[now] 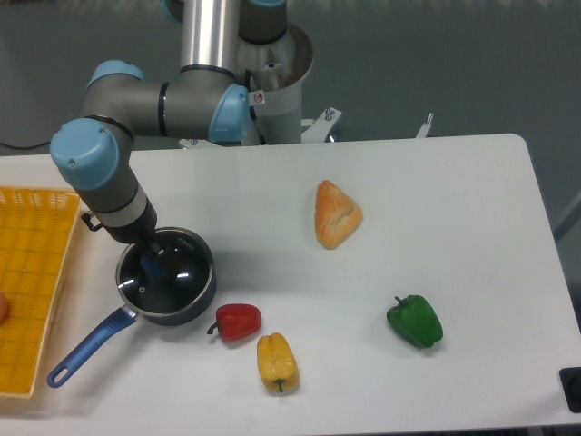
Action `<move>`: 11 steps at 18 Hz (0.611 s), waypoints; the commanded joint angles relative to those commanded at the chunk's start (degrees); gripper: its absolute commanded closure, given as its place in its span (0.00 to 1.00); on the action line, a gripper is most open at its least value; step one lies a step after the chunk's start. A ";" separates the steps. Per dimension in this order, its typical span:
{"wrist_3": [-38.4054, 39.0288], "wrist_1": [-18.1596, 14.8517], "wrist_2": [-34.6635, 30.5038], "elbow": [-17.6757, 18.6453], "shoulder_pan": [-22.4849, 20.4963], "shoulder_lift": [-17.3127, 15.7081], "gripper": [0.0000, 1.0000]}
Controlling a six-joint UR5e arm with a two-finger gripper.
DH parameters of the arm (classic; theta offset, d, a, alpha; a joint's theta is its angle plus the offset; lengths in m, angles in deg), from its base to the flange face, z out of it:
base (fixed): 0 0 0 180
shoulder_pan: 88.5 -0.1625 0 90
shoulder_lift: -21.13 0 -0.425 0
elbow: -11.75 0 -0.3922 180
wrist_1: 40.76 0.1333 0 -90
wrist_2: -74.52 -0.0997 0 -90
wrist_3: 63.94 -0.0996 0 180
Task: Open the lid
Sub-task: 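Lower the gripper and grasp the blue knob of the glass lid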
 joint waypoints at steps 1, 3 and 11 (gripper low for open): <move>0.00 0.09 -0.26 0.00 0.00 0.00 0.00; 0.00 0.09 -0.53 0.09 0.00 0.00 0.00; 0.00 0.18 -0.62 0.09 0.26 0.97 0.00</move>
